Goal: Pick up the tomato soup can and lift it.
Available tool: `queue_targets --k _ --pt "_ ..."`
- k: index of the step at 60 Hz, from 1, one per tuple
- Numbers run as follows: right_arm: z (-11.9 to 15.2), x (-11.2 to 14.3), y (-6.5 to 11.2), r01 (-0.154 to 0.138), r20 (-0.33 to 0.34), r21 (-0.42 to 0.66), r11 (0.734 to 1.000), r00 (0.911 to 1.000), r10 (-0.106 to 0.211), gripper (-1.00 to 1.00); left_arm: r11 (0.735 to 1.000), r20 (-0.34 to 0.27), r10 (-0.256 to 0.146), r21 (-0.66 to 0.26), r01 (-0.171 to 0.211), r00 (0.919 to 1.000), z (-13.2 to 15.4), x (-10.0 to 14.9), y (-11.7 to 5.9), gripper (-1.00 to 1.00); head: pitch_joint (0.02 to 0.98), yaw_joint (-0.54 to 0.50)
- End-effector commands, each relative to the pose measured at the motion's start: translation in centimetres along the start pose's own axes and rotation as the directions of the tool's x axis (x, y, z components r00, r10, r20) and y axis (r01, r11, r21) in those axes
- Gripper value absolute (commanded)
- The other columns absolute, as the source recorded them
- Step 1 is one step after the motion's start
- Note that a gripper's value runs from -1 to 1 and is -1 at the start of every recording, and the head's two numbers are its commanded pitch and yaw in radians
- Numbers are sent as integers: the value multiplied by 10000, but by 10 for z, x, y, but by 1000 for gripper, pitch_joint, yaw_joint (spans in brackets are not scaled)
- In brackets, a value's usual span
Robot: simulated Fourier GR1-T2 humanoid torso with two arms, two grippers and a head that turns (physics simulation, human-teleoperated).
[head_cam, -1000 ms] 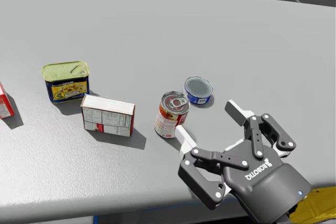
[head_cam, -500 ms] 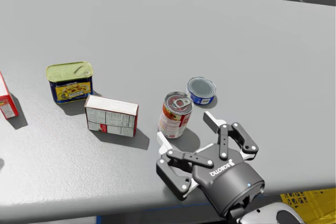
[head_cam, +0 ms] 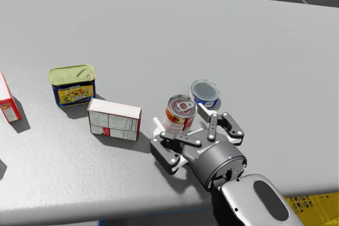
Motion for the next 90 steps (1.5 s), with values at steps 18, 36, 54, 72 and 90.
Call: queue_targets --k 18,36,54,72,90 --pt "-7 -10 -6 514 -187 462 9976 9985 -506 1000 10000 11 -13 1 13 10000 0 0 0 -1000 736 -244" --pt "-5 -9 -3 424 18 451 9981 9991 -425 996 10000 -2 7 10 -7 10000 -1 0 1 -1000 511 -244" --pt "2 6 1 132 604 310 9994 9981 -151 1000 10000 -12 52 43 -52 10000 -1 0 1 -1000 441 -243" --pt "19 56 0 -559 1660 37 9984 9846 545 905 9999 -10 95 60 -95 10000 -1 0 2 -1000 447 -243" --pt "39 111 -5 -1057 2881 -498 9931 9506 1156 840 9999 5 112 105 -112 9999 -1 1 3 -1000 445 -243"
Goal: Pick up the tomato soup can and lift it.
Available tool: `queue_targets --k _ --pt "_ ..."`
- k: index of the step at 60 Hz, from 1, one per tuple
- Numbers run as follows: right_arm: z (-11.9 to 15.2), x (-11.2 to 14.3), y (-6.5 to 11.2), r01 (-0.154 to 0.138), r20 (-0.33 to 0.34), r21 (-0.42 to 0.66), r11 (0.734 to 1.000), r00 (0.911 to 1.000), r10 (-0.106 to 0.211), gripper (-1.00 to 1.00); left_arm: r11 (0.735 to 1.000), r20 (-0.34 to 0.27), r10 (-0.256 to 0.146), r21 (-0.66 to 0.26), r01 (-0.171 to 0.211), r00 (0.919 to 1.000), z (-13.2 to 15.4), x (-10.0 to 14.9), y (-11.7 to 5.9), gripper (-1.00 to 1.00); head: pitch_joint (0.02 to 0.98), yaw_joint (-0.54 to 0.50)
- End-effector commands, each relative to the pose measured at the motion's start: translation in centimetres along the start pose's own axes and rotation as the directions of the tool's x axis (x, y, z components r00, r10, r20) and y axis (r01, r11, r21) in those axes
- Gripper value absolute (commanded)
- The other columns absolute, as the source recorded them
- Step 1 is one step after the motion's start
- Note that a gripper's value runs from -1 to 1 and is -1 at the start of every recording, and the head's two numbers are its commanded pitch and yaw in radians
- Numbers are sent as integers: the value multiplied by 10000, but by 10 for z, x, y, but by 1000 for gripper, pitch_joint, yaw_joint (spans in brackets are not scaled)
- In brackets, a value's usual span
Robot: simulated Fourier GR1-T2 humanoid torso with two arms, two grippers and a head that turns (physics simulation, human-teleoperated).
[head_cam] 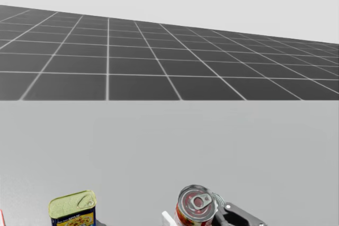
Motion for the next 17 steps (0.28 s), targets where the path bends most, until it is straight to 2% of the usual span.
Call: queue_targets --k 1,8,15,17 --pt "-3 48 -16 -334 1168 -1311 9908 9920 488 856 10000 5 10 27 -10 10000 0 0 1 -1000 444 -244" --pt "-1 69 -17 -459 1638 -1557 9867 9839 716 915 10000 9 27 42 -27 10000 0 0 1 -1000 442 -246" --pt "1 98 -16 -542 2230 -1737 9833 9704 929 947 10000 18 47 63 -47 10000 0 1 2 -1000 439 -248" --pt "1 108 -16 -589 2459 -1787 9821 9639 1025 947 10000 30 61 62 -61 10000 0 1 2 -1000 439 -249"
